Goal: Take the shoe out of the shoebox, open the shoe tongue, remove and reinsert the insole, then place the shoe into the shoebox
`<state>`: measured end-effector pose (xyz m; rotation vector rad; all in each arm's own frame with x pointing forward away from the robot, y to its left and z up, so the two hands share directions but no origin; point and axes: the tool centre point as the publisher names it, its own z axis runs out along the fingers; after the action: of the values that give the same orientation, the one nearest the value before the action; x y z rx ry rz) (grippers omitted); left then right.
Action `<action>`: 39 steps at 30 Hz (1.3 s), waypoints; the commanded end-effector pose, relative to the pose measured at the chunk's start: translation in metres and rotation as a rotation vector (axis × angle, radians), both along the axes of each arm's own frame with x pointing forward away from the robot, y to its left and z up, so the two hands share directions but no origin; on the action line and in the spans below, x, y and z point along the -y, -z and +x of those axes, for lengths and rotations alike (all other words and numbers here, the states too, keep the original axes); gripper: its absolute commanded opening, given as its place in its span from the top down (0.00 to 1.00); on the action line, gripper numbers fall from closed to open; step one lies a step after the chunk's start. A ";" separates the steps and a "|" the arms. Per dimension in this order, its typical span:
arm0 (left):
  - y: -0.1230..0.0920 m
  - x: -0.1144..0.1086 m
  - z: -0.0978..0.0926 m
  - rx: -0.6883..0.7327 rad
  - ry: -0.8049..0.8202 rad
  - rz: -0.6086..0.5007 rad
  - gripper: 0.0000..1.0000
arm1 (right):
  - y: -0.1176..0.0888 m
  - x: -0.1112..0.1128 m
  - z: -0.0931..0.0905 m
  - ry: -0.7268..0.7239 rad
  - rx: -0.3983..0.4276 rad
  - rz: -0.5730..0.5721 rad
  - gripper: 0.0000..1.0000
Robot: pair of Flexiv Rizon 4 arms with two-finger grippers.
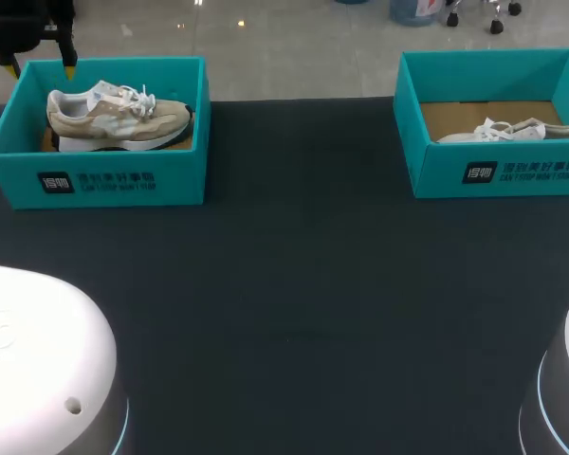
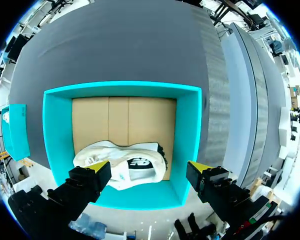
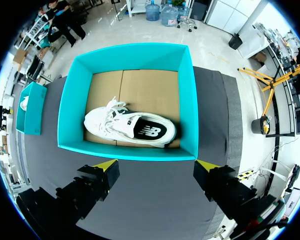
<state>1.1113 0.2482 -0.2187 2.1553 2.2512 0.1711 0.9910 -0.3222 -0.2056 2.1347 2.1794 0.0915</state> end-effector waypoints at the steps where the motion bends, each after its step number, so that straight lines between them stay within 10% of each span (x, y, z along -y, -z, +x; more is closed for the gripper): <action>1: -0.001 -0.001 0.002 -0.006 0.001 0.001 0.00 | 0.000 0.000 0.001 0.000 -0.002 -0.001 0.00; 28: 0.046 -0.034 0.058 0.030 0.015 0.043 0.00 | 0.000 0.000 0.001 0.000 -0.002 -0.001 0.00; 36: 0.059 -0.031 0.070 0.013 0.034 0.030 0.51 | 0.000 0.000 0.001 0.000 -0.002 -0.001 0.00; 39: 0.065 -0.031 0.069 0.008 0.050 0.015 0.52 | 0.000 0.000 0.001 0.000 -0.002 -0.001 0.00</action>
<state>1.1731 0.2755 -0.2786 2.2035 2.2013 0.2206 0.9910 -0.3222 -0.2057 2.1348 2.1795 0.0914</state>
